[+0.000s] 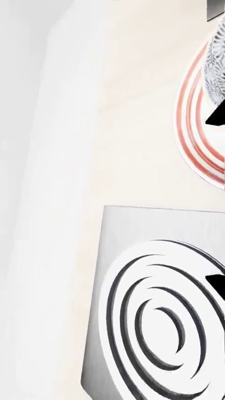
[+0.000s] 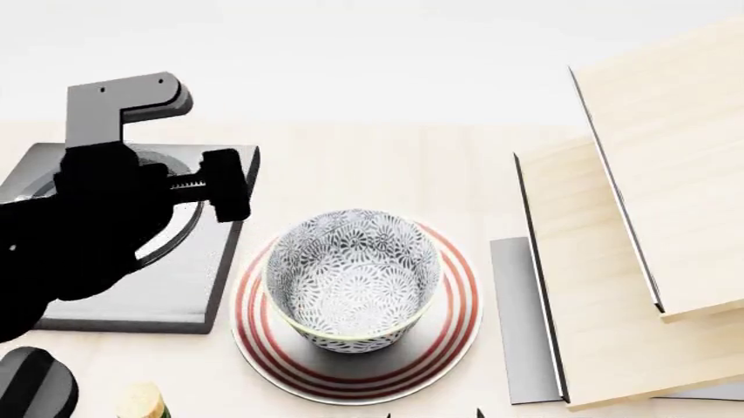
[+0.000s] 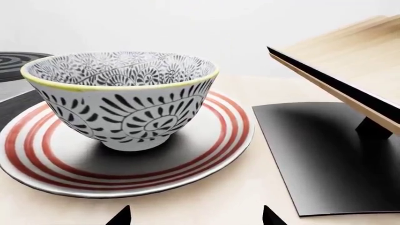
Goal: Pick up the akita bowl and put it on the plate.
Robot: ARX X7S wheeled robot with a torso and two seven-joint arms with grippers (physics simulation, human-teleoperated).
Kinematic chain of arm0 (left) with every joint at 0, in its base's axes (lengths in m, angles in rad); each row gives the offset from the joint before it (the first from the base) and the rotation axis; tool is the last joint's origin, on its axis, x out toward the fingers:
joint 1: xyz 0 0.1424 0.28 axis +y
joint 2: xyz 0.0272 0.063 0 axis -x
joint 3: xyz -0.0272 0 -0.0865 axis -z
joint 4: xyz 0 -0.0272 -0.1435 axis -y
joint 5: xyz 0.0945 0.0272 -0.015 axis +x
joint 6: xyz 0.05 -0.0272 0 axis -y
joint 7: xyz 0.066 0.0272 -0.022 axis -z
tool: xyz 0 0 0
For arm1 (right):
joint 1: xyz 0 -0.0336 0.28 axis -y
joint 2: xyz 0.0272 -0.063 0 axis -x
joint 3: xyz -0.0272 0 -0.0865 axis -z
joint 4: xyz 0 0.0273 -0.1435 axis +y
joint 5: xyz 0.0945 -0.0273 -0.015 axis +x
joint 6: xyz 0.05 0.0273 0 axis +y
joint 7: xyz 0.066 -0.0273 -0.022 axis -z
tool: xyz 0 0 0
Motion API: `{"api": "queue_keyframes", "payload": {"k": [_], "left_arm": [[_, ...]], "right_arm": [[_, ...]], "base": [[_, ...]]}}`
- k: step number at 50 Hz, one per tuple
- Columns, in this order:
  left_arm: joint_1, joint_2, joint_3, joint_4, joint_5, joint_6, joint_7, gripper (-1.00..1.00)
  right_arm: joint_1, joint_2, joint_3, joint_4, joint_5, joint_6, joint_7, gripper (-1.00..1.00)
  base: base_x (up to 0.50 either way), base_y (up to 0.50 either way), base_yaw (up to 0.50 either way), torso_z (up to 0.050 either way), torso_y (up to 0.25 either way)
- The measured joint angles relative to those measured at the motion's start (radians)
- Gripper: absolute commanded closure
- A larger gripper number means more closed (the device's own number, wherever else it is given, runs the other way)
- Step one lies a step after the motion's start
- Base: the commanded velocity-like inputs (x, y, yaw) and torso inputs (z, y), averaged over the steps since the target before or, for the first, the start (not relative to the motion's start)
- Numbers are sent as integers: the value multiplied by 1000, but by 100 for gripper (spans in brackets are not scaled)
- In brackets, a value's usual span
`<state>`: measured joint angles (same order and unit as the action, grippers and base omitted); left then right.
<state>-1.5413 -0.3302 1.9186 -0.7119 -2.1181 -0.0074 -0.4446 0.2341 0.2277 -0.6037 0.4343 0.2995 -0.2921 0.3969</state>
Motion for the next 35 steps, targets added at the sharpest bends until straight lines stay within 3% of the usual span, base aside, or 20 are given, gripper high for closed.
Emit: {"api": "queue_keyframes", "payload": {"k": [14,35], "left_arm": [[-102,-288,-18,425,136,176,-192,-100],[-101,-576,2,760,368,371,-393,-100]], "right_arm": [[-3,10,1,-13,1,9,12,-100],[-33,120,45,-319,2,112,115,-100]], "base": [[0,0,0,0,0],[0,0,0,0,0]]}}
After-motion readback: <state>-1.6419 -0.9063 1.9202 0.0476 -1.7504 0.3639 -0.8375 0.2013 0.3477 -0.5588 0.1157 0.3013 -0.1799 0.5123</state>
